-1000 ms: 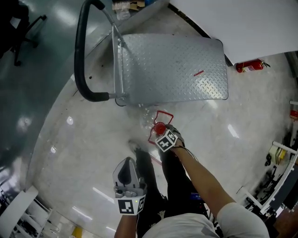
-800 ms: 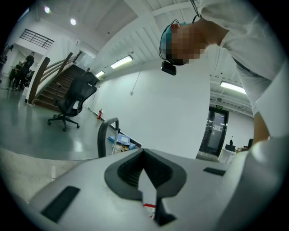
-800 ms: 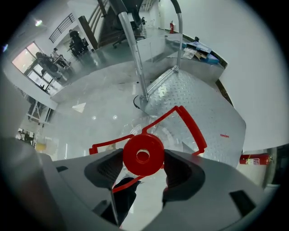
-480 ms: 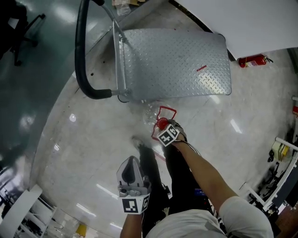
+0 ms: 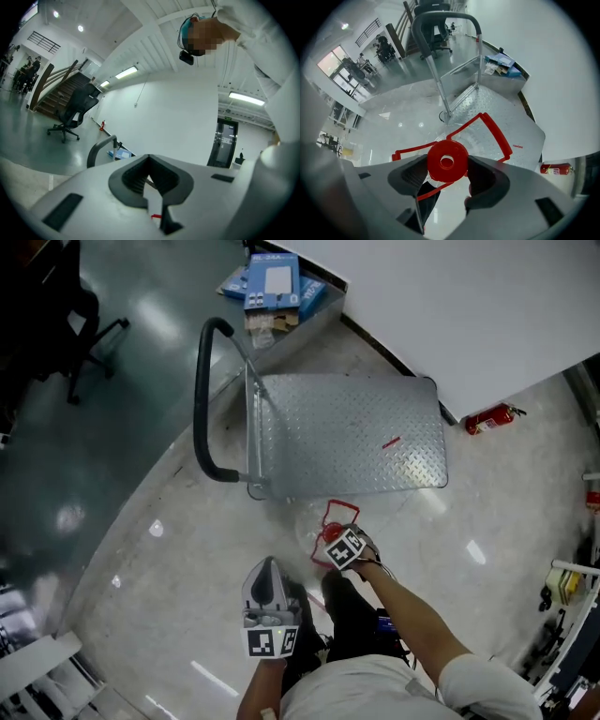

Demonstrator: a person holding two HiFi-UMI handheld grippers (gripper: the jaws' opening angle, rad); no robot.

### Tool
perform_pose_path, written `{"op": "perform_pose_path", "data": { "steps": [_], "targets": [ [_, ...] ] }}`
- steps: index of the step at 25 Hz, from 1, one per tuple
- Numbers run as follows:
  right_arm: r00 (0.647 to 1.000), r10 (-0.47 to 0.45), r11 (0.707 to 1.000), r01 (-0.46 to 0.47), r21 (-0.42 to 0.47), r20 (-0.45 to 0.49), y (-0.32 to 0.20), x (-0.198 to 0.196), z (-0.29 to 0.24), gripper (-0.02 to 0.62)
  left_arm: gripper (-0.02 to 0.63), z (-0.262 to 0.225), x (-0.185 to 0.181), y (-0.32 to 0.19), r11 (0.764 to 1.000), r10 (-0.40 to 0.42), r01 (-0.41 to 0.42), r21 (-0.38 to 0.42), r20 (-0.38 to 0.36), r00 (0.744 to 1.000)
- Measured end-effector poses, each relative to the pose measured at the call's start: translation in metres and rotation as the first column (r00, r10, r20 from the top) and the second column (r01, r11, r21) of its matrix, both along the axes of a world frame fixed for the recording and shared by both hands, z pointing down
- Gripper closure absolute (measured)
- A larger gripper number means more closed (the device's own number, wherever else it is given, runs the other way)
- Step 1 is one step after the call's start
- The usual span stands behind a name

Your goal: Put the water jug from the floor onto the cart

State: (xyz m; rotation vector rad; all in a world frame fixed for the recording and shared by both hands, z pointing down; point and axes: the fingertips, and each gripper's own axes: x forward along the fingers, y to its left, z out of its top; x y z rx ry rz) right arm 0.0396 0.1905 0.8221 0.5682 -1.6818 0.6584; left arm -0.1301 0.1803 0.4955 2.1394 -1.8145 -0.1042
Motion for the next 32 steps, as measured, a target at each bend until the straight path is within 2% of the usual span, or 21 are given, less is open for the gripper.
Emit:
{"op": "perform_pose_path", "data": {
  "steps": [4,8,12,20,25,29,32],
  "targets": [
    [0.999,-0.02,0.998,0.018,0.068,0.028,-0.05,0.011,-0.054,0.324,0.603,-0.041,0.021,-0.028,0.996,0.02,-0.022,0.081,0.035,0.999],
    [0.999,-0.03,0.994,0.027,0.108,0.03,-0.073,0.033,-0.089,0.325,0.603,-0.065,0.04,-0.033,0.995,0.007,-0.009,0.1,0.023,1.0],
    [1.0,-0.02,0.989,0.017,0.148,0.022,-0.114,0.05,-0.104,0.325,0.603,-0.076,0.055,-0.059,0.991,0.028,-0.033,0.126,0.041,0.999],
    [1.0,-0.015,0.986,0.014,0.166,0.006,-0.198,0.061,-0.099,0.325,0.603,-0.07,0.048,-0.151,0.989,0.055,-0.054,0.135,-0.004,0.998],
    [1.0,-0.013,0.987,0.01,0.161,0.014,-0.248,0.052,-0.098,0.325,0.603,-0.071,0.048,-0.215,0.985,0.111,-0.11,0.13,0.001,0.994],
    [1.0,-0.004,0.989,-0.001,0.148,0.031,-0.286,0.045,-0.087,0.325,0.603,-0.071,0.053,-0.244,0.988,0.121,-0.119,0.1,-0.022,0.992],
    [0.999,0.004,0.99,-0.009,0.138,0.039,-0.314,0.037,-0.072,0.325,0.603,-0.069,0.053,-0.259,0.988,0.126,-0.125,0.091,-0.005,0.992]
  ]
}}
